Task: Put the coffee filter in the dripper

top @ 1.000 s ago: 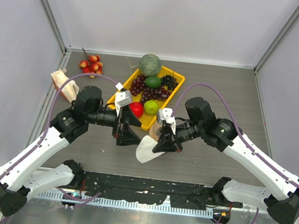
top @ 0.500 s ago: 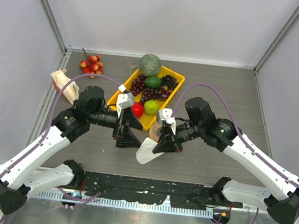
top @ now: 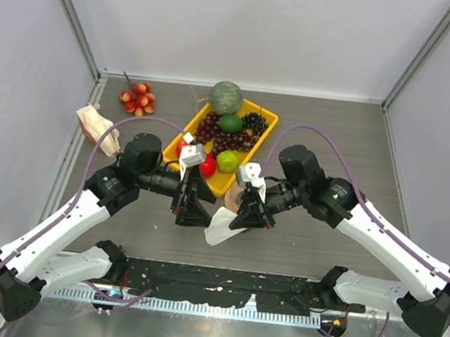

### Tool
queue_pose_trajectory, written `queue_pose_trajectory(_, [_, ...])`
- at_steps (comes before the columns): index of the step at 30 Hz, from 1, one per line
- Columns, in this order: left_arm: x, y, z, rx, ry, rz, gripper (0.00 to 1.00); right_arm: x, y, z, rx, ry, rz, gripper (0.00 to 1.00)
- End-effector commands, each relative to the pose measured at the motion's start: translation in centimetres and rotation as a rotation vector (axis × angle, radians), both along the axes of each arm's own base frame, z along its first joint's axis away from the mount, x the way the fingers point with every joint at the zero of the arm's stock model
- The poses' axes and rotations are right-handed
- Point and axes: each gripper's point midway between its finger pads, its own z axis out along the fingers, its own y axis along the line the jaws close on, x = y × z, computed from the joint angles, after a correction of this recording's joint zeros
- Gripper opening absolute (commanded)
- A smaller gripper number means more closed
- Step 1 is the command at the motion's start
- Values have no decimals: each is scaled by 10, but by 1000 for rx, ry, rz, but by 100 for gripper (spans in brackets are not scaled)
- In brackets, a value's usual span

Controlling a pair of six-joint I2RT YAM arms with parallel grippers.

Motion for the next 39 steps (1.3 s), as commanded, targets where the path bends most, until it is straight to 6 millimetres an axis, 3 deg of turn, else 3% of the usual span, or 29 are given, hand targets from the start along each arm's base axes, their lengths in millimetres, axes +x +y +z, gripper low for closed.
queue_pose_trajectory(1, [-5,-2,-2,-23,15,-32,99,5,2,21,55,-76,-1,5])
queue_pose_trajectory(5, [-6,-2,-9,-14,32,-27,99,5,1,22,53,-83,-5,5])
queue_pose_trajectory(9, [-5,-3,-4,-29,31,-26,98,5,1,22,53,-86,-6,5])
queue_pose_trajectory(21, [-14,-6,17,-100,25,-92,48,3,1,21,62,-52,4,5])
queue_pose_trajectory(27, [-20,-4,24,-133,41,-132,15,4,-2,22,66,-54,-7,6])
queue_pose_trajectory(28, [-20,-4,24,-136,44,-131,9,5,-3,22,66,-56,-15,8])
queue_pose_trajectory(30, [-20,-4,26,-142,50,-128,0,7,-4,21,63,-54,-25,25])
queue_pose_trajectory(33, [-18,-3,29,-150,62,-117,0,8,-4,20,59,-56,-33,41])
queue_pose_trajectory(39, [-15,-2,35,-160,67,-89,0,8,-3,10,49,-29,-32,44])
